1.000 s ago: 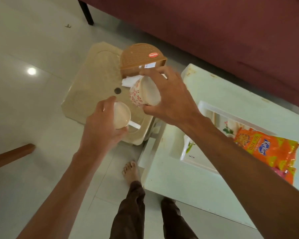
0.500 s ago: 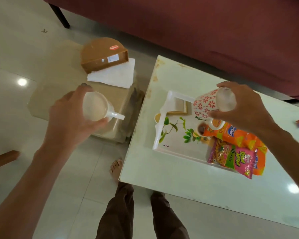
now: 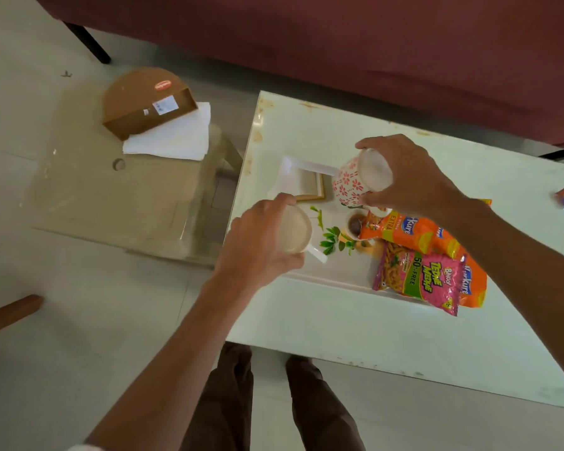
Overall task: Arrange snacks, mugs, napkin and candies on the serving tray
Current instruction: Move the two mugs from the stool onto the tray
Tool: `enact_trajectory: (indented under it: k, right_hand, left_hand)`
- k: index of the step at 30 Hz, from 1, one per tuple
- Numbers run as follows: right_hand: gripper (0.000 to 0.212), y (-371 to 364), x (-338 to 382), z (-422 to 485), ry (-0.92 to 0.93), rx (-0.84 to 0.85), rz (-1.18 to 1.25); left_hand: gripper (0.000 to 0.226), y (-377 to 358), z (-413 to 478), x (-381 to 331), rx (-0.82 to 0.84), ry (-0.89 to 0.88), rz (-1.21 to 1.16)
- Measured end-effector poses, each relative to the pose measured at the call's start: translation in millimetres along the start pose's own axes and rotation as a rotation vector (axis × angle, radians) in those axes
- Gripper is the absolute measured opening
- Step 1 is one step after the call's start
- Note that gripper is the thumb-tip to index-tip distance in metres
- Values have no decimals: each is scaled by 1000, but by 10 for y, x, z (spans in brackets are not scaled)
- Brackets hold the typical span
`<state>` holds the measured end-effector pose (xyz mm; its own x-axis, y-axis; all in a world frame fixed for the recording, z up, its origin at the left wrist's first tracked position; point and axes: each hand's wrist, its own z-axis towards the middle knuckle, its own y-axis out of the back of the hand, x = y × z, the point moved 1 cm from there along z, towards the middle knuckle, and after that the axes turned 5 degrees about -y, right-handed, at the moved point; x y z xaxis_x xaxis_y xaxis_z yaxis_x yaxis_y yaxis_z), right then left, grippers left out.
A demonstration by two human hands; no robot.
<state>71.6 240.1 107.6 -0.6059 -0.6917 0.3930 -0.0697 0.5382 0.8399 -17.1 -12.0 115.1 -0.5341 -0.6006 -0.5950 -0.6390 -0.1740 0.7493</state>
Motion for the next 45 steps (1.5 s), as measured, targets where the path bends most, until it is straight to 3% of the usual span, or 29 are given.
enact_trajectory:
  k: [11, 45]
  right_hand:
    - [98, -93, -43, 218, 190, 150, -197]
    - [96, -392, -229, 311, 318, 160, -324]
  left_hand:
    - [79, -556, 156, -219, -19, 56, -47]
    - [89, -1366, 51, -720, -111, 140, -23]
